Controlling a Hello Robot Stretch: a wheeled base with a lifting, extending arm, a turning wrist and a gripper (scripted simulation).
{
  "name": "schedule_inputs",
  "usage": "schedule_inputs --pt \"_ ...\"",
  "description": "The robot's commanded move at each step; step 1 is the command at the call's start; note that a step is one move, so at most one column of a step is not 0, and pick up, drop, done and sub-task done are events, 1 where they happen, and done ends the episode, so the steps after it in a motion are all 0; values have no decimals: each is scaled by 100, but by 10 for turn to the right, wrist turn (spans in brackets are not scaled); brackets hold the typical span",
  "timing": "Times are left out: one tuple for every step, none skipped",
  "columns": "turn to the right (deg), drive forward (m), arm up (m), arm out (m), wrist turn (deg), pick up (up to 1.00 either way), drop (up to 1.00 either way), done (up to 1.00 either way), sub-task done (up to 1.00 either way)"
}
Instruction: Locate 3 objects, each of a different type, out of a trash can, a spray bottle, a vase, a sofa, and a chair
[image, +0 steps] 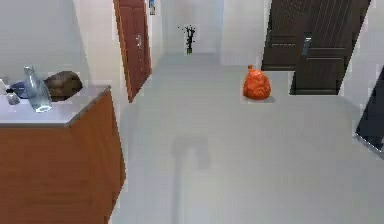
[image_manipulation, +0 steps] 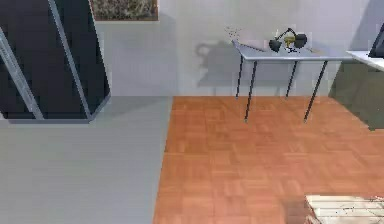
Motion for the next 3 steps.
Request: schedule_inputs --pt "-450 0 0 0 0 0 0 0 0" --pt "-90 0 0 0 0 0 0 0 0" --pt "0 70 0 0 0 0 0 0 0"
